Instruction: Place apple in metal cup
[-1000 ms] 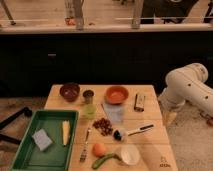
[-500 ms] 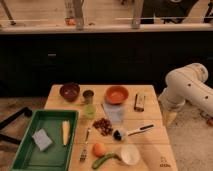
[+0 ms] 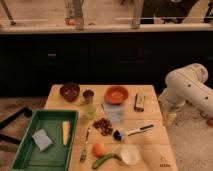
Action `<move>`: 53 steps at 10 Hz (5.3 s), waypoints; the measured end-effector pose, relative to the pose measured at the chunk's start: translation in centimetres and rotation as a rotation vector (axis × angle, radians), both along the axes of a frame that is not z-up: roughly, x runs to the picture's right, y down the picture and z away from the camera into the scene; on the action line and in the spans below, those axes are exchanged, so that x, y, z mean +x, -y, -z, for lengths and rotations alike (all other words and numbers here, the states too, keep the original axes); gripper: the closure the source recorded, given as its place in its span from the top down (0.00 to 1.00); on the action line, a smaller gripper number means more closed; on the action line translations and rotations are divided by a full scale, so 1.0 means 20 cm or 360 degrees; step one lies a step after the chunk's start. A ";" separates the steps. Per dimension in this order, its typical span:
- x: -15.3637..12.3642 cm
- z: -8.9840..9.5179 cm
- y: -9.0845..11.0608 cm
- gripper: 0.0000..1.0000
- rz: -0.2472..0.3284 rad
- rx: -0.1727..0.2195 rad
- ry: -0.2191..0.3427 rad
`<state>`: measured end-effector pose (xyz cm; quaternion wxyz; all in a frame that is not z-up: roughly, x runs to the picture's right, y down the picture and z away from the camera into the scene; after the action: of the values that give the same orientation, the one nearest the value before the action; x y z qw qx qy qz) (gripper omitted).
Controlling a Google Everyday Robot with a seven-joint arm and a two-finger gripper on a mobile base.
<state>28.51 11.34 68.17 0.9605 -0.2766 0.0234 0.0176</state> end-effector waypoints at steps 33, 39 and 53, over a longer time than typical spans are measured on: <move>-1.07 0.46 -0.59 0.80 0.0520 -0.0112 0.0272; -1.10 0.44 -0.62 0.80 0.0462 -0.0121 0.0322; -1.47 0.25 -0.79 0.80 -0.0022 -0.0254 0.0272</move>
<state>-0.90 27.19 63.24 0.9338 -0.3529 -0.0591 -0.0012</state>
